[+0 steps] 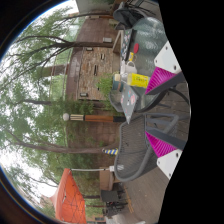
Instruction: Pour water
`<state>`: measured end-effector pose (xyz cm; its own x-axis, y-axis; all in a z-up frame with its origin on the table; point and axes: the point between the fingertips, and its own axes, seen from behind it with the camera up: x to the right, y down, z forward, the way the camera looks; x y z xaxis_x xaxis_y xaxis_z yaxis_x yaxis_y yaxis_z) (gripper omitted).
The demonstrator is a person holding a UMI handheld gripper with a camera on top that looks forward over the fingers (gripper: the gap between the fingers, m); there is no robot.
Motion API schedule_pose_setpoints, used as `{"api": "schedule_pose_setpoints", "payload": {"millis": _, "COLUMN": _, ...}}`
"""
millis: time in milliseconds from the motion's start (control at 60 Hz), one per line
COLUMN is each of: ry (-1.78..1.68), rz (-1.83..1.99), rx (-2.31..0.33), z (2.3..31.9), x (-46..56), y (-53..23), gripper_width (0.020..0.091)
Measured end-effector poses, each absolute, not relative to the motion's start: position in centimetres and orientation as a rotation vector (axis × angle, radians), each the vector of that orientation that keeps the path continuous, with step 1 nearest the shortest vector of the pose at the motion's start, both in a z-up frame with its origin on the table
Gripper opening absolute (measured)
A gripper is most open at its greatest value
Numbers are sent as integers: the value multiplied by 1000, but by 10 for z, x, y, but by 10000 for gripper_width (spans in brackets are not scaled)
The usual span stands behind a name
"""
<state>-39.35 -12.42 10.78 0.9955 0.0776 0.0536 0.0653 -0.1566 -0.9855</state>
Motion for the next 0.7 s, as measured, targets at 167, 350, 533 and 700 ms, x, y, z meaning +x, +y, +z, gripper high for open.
{"api": "schedule_pose_setpoints", "payload": {"millis": 167, "ry": -27, "rz": -124, "rx": -1701, "z": 107, "x": -323, "y": -55, "gripper_width": 822}}
{"api": "schedule_pose_setpoints", "payload": {"millis": 350, "ry": 64, "rz": -191, "rx": -1671, "z": 88, "x": -270, "y": 28, "gripper_width": 820}}
{"api": "schedule_pose_setpoints", "payload": {"millis": 533, "ry": 37, "rz": -230, "rx": -1658, "z": 94, "x": -250, "y": 79, "gripper_width": 813}}
{"api": "schedule_pose_setpoints", "payload": {"millis": 700, "ry": 28, "rz": -268, "rx": -1636, "z": 106, "x": -239, "y": 112, "gripper_width": 808}}
